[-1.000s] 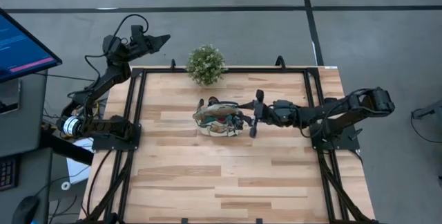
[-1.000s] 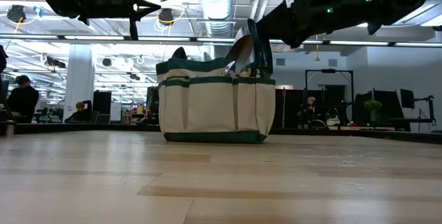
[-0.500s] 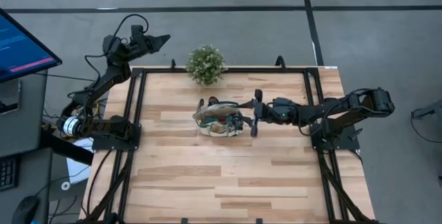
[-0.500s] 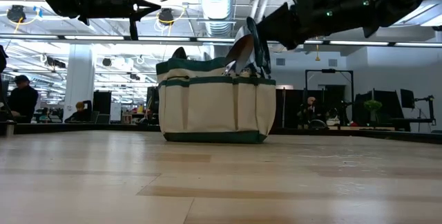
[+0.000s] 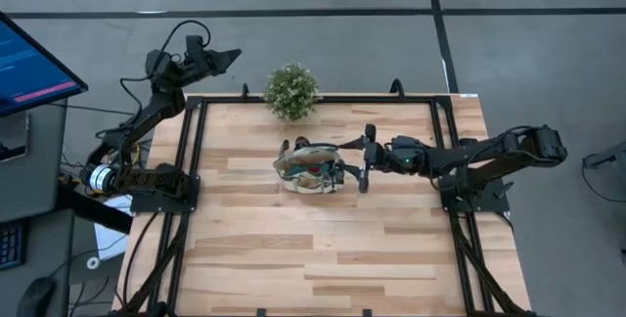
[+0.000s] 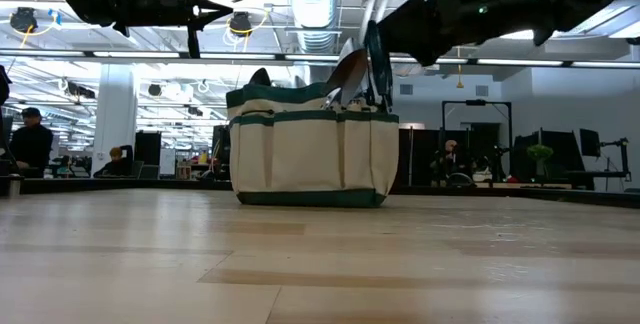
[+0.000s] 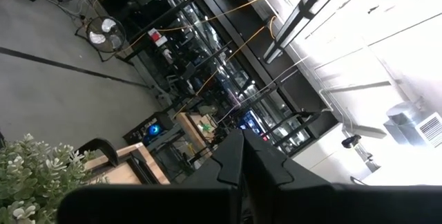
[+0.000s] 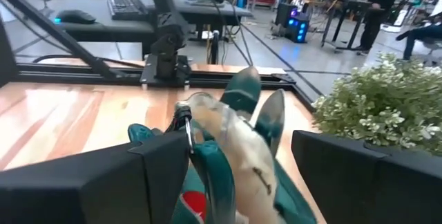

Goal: Pick & Place Garden tools in Gardening bag
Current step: Put the green shear scissors into the white gardening bag

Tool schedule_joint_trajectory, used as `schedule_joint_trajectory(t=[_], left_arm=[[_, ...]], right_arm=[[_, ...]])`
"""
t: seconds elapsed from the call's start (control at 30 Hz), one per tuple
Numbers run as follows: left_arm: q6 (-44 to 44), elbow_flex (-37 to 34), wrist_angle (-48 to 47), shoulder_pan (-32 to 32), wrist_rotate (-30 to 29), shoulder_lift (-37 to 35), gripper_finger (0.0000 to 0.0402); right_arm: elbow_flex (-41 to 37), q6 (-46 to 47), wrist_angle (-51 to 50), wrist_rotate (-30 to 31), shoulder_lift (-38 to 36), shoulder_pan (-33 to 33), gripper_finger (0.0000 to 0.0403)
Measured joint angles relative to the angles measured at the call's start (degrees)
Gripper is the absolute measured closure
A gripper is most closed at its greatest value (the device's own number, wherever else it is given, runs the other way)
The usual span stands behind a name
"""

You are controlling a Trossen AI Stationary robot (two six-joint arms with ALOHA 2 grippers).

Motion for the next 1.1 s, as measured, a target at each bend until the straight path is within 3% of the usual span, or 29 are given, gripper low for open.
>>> schedule_joint_trajectory(t=[0.4,0.7,0.87,1.03,1.1], left_arm=[[-0.02,0.0,0.0,-0.02,0.02,0.0,0.0394],[-0.02,0.0,0.0,-0.06,0.04,0.0,0.0394],[0.08,0.0,0.0,-0.06,0.43,0.0,0.0394],[0.15,0.0,0.02,-0.06,1.82,0.0,0.0394],[0.17,0.0,0.02,-0.06,2.15,0.0,0.0394]], right_arm=[[0.01,6.02,-17.72,0.6,-5.25,2.25,0.0158],[0.02,10.01,-19.8,5.86,-5.68,4.27,0.0165],[0.02,10.26,-20.29,13.54,-7.36,7.15,0.0229],[0.02,9.84,-22.6,18.34,-8.16,8.56,0.0354],[0.02,10.33,-22.64,18.12,-7.7,8.97,0.0362]])
